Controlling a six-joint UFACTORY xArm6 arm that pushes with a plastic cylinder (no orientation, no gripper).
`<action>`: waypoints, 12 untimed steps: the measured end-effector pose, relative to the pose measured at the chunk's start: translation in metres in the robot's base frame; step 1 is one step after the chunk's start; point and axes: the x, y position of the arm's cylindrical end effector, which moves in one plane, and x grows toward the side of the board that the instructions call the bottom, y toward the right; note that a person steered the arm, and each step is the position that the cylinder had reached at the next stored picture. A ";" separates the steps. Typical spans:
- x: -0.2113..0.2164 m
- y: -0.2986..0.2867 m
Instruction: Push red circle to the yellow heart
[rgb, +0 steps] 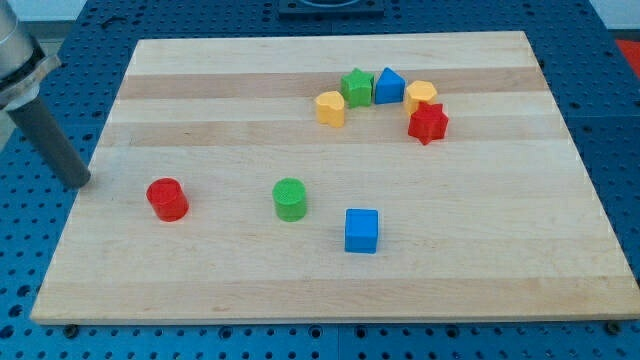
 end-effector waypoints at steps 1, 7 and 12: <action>0.019 0.022; 0.048 0.112; -0.045 0.090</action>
